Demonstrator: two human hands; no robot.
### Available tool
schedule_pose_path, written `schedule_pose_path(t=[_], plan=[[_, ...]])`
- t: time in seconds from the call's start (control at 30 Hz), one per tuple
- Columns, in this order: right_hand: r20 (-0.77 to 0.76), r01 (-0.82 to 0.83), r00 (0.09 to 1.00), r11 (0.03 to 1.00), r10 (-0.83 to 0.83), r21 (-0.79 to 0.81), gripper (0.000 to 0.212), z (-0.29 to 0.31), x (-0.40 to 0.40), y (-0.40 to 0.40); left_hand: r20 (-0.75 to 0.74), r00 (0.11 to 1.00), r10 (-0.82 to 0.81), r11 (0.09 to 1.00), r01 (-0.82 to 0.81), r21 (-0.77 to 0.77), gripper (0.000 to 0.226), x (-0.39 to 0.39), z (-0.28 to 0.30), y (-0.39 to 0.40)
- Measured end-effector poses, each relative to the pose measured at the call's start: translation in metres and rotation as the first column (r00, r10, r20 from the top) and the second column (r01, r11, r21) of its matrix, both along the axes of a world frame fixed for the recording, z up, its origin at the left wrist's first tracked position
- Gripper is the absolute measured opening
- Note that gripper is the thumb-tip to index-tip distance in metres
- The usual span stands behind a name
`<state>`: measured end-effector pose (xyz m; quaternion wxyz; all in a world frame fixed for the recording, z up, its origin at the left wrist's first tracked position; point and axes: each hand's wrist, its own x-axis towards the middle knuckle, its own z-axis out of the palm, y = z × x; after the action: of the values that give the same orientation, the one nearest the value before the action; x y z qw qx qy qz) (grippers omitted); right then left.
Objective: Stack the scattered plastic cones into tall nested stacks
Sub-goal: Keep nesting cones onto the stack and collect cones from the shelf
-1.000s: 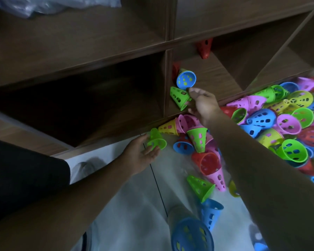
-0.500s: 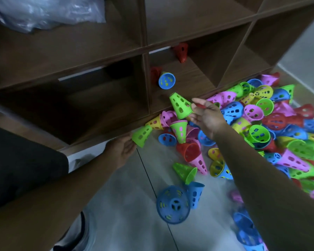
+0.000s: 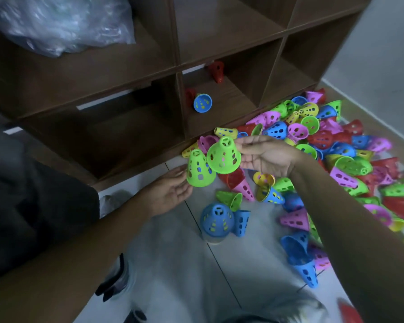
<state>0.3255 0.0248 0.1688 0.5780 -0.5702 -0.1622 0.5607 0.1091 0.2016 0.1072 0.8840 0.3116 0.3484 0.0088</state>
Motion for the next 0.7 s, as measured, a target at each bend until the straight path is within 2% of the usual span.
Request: schedule_pose_path(t=[0.1, 0.17, 0.2, 0.27, 0.33, 0.43, 0.53, 0.63, 0.7], plan=[[-0.006, -0.139, 0.99, 0.99, 0.138, -0.02, 0.069, 0.001, -0.009, -0.015, 0.038, 0.997, -0.07, 0.997, 0.07, -0.018, 0.019, -0.007, 0.011, -0.006], [-0.011, -0.193, 0.981, 0.981, 0.192, -0.021, 0.084, 0.003, -0.017, -0.022, 0.062, 0.994, -0.095, 0.995, 0.097, -0.034, 0.012, -0.011, 0.017, -0.008], [-0.023, -0.215, 0.976, 0.976, 0.215, -0.013, 0.083, 0.005, -0.022, -0.025, 0.083, 0.991, -0.105, 0.993, 0.11, -0.052, 0.008, -0.013, 0.022, -0.01], [-0.039, -0.259, 0.965, 0.966, 0.258, -0.006, 0.07, 0.01, -0.032, -0.031, 0.123, 0.984, -0.127, 0.988, 0.137, -0.072, 0.043, -0.014, 0.023, -0.009], [-0.035, -0.294, 0.955, 0.956, 0.294, -0.018, 0.055, 0.012, -0.041, -0.038, 0.139, 0.979, -0.149, 0.984, 0.161, -0.08, 0.057, -0.017, 0.024, -0.009], [-0.033, -0.298, 0.955, 0.952, 0.296, -0.067, 0.043, 0.012, -0.053, -0.047, 0.162, 0.973, -0.167, 0.978, 0.184, -0.102, 0.06, -0.021, 0.026, -0.01], [-0.02, -0.228, 0.974, 0.968, 0.228, -0.108, 0.025, 0.011, -0.062, -0.054, 0.162, 0.97, -0.181, 0.975, 0.199, -0.1, 0.059, -0.026, 0.026, -0.01], [-0.032, -0.216, 0.976, 0.969, 0.213, -0.122, 0.023, 0.012, -0.07, -0.056, 0.147, 0.976, -0.162, 0.978, 0.179, -0.107, 0.062, -0.031, 0.025, -0.007], [-0.034, -0.218, 0.976, 0.965, 0.215, -0.148, 0.029, 0.011, -0.074, -0.055, 0.137, 0.981, -0.134, 0.98, 0.152, -0.131, 0.065, -0.034, 0.024, -0.003]])
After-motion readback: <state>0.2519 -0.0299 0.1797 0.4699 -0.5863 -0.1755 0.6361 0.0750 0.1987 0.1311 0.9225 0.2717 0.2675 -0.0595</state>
